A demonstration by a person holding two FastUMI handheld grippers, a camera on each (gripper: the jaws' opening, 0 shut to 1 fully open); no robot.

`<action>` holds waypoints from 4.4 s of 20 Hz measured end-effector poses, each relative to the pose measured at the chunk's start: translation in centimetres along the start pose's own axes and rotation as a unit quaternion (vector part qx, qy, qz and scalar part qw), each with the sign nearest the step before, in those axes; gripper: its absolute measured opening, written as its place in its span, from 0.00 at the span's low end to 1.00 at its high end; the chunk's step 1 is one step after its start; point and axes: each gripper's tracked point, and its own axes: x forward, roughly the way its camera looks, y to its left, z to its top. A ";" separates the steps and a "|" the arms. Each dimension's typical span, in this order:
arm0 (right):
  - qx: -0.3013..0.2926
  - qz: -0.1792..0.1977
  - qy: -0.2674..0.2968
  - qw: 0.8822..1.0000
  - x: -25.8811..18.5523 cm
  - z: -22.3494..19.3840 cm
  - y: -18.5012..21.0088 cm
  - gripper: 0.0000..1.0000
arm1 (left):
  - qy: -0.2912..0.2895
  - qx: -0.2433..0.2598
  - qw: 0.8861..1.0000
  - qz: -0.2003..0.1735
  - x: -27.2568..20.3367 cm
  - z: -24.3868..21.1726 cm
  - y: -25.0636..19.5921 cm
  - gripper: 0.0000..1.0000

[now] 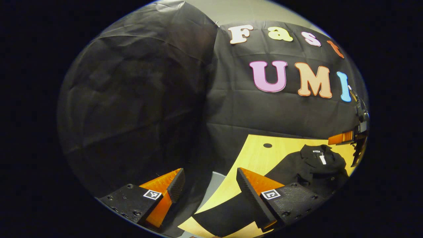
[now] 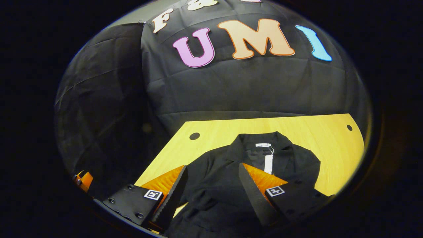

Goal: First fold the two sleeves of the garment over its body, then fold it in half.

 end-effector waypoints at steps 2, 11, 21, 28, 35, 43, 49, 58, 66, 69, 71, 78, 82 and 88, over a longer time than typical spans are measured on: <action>-0.015 -0.009 -0.002 1.000 -0.3 -0.1 -0.6 0.98 | 0.038 0.011 0.999 -0.003 0.3 -2.9 -0.1 0.94; -0.034 -0.039 0.010 0.999 -1.7 -1.9 -2.7 0.98 | 0.163 0.022 0.986 -0.024 0.8 -12.0 -1.7 0.96; -0.047 -0.054 0.024 0.997 -2.3 -3.5 -3.5 0.93 | 0.267 -0.010 0.963 -0.023 -0.6 -19.1 -2.5 0.95; -0.049 -0.058 0.020 0.997 -3.2 -3.6 -4.3 0.98 | 0.267 -0.022 0.963 -0.024 -1.0 -19.5 -3.6 0.90; -0.042 -0.064 0.014 0.997 -5.2 -4.3 -6.4 0.98 | 0.264 -0.071 0.962 -0.021 -1.0 -19.3 -5.5 0.00; -0.027 -0.079 0.006 0.996 -9.1 -5.2 -11.7 0.98 | 0.229 -0.156 0.961 -0.007 -0.5 -15.0 -5.8 0.00; -0.004 -0.087 0.004 0.996 -11.3 -6.3 -15.5 0.98 | 0.174 -0.145 0.974 -0.023 0.7 -9.2 -8.4 0.00; 0.045 -0.107 -0.008 0.993 -15.0 -8.5 -20.9 0.98 | 0.117 -0.080 0.985 -0.098 2.1 -1.4 -17.4 0.00; 0.103 -0.142 -0.025 0.984 -19.5 -11.0 -26.5 0.98 | 0.082 -0.029 0.981 -0.172 3.0 3.2 -26.8 0.00; 0.121 -0.157 -0.030 0.980 -21.1 -12.2 -28.5 0.98 | 0.077 -0.015 0.977 -0.199 2.8 4.0 -30.5 0.00; 0.132 -0.165 -0.033 0.977 -22.1 -12.9 -29.5 0.98 | 0.076 -0.007 0.973 -0.217 2.4 4.3 -32.8 0.00; 0.162 -0.187 -0.042 0.968 -25.3 -15.0 -32.5 0.98 | 0.080 0.018 0.958 -0.276 1.0 4.5 -41.0 0.00; 0.174 -0.201 -0.043 0.963 -27.1 -16.4 -34.2 0.98 | 0.089 0.030 0.948 -0.304 0.2 3.7 -45.1 0.00; 0.201 -0.223 -0.049 0.953 -29.9 -18.1 -36.5 0.98 | 0.113 0.052 0.935 -0.333 -0.8 1.6 -50.2 0.00</action>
